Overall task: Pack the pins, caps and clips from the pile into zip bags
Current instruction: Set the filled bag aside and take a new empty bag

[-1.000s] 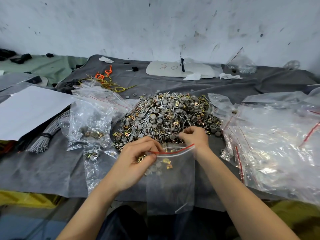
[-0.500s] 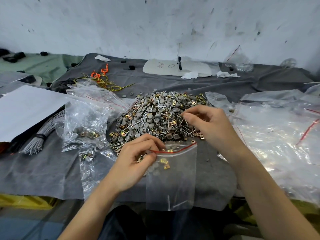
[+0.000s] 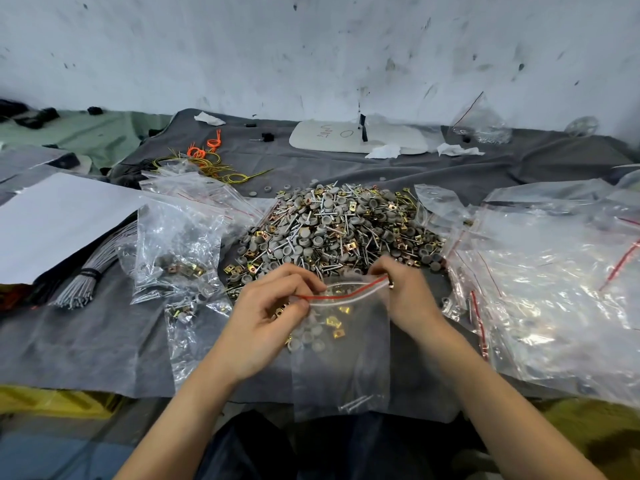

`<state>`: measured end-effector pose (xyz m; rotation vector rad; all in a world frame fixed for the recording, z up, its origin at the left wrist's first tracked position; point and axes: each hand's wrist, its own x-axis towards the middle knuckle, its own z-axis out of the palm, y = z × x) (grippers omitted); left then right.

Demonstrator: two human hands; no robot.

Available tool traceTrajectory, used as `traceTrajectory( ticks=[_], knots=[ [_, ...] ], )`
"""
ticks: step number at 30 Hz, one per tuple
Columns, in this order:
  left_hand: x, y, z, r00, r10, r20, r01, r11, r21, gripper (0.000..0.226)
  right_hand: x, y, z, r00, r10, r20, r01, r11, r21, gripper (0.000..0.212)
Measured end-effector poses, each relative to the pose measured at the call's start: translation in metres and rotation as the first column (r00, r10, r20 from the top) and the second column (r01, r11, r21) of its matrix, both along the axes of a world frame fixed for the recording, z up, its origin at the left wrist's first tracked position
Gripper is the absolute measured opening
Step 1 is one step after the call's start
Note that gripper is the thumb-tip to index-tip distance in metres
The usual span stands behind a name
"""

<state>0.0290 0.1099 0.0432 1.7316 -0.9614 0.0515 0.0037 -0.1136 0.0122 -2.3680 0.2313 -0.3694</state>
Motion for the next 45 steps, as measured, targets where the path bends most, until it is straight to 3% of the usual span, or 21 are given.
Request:
traceTrajectory(
  ticks=[2, 4, 7, 10, 12, 16, 18, 22, 24, 30, 35, 38, 45],
  knots=[
    [0.000, 0.000, 0.000, 1.000, -0.004, -0.008, 0.005, 1.000, 0.011, 0.031, -0.006, -0.005, 0.036, 0.997, 0.021, 0.079, -0.033, 0.987, 0.155, 0.013],
    [-0.001, -0.002, 0.000, 1.000, -0.016, -0.019, 0.016, 1.000, 0.009, 0.028, -0.016, -0.006, 0.074, 0.974, 0.174, 0.145, -0.198, 0.964, 0.178, 0.011],
    [-0.003, -0.005, 0.003, 1.000, -0.027, -0.005, 0.027, 1.000, 0.012, 0.022, -0.032, 0.003, 0.112, 0.909, 0.416, 0.024, -0.416, 0.909, -0.015, 0.011],
    [-0.003, -0.008, 0.006, 0.999, -0.028, 0.019, 0.027, 0.999, 0.017, 0.025, -0.036, 0.013, 0.119, 0.867, 0.474, -0.149, -0.497, 0.832, -0.246, 0.003],
    [-0.004, -0.009, 0.008, 0.999, -0.032, 0.030, 0.031, 0.999, 0.011, 0.022, -0.037, 0.012, 0.115, 0.886, 0.446, -0.128, -0.464, 0.850, -0.250, 0.008],
    [-0.005, -0.007, 0.009, 0.999, -0.026, 0.032, 0.026, 1.000, 0.001, 0.022, -0.028, -0.003, 0.100, 0.970, 0.198, 0.143, -0.211, 0.974, 0.082, 0.007],
    [-0.005, -0.005, 0.008, 1.000, -0.027, 0.012, 0.027, 1.000, -0.001, 0.028, -0.016, -0.009, 0.081, 0.989, 0.092, 0.112, -0.109, 0.981, 0.159, 0.004],
    [-0.006, -0.004, 0.009, 1.000, -0.030, 0.003, 0.030, 1.000, -0.010, 0.028, 0.006, -0.007, 0.029, 0.977, 0.116, -0.180, -0.102, 0.991, 0.088, 0.007],
    [-0.009, -0.004, 0.009, 1.000, -0.029, 0.004, 0.029, 1.000, -0.008, 0.026, 0.012, -0.003, 0.004, 0.962, 0.095, -0.255, -0.084, 0.995, 0.055, 0.007],
    [-0.015, -0.004, 0.006, 0.998, -0.060, 0.009, 0.060, 0.998, 0.018, 0.023, 0.024, 0.007, -0.022, 0.988, 0.028, -0.154, -0.056, 0.982, -0.180, 0.006],
    [-0.016, -0.006, 0.007, 0.997, -0.076, 0.019, 0.076, 0.997, 0.027, 0.021, 0.024, 0.011, -0.021, 0.993, 0.067, -0.099, -0.086, 0.976, -0.201, 0.018],
    [-0.016, -0.006, 0.008, 0.997, -0.079, 0.014, 0.078, 0.997, 0.024, 0.020, 0.023, 0.006, -0.017, 0.999, 0.038, -0.034, -0.042, 0.992, -0.122, 0.011],
    [-0.014, -0.005, 0.012, 0.999, -0.053, -0.004, 0.053, 0.999, -0.003, 0.013, 0.025, 0.001, -0.012, 0.994, 0.064, -0.084, -0.086, 0.952, -0.294, 0.021]
  ],
)
